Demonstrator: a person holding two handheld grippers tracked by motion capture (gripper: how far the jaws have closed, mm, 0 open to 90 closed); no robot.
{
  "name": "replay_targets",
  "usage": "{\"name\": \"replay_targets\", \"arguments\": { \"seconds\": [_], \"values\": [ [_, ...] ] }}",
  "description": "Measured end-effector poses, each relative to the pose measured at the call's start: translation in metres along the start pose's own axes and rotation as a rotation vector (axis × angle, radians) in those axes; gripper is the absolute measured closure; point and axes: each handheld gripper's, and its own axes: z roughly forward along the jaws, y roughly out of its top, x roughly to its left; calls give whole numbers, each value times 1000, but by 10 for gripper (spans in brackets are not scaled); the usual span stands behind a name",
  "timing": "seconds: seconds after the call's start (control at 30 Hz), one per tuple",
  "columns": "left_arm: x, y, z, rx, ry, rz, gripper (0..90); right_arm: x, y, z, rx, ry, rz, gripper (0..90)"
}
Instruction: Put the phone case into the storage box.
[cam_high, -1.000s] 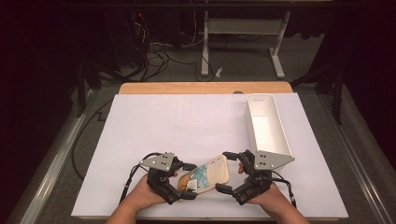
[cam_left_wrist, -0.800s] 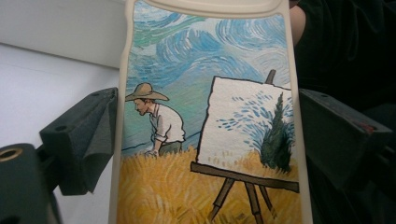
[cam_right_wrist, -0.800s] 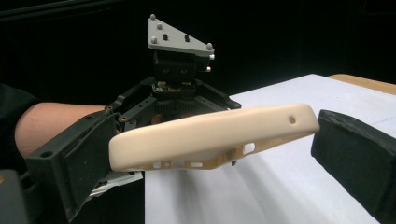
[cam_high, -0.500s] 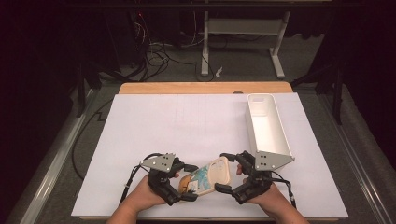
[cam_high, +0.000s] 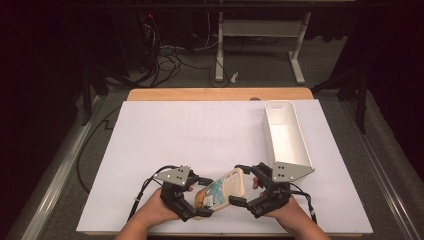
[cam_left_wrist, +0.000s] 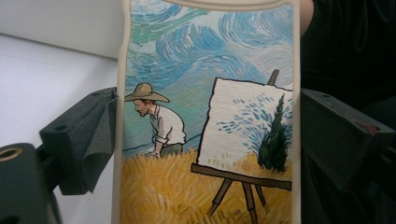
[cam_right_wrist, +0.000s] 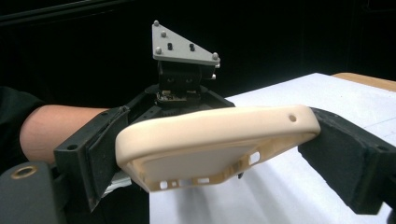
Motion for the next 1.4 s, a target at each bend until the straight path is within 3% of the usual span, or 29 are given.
{"name": "replay_targets", "arguments": {
  "seconds": [0.5,0.63,1.4],
  "values": [
    [0,-2,5,23,7,1,109,0,0,1,15,2,23,116],
    [0,-2,6,27,-8,-5,110,0,0,2,13,8,31,116],
    [-1,-2,5,19,59,-18,105,-1,2,0,-2,4,38,123]
  ]
}}
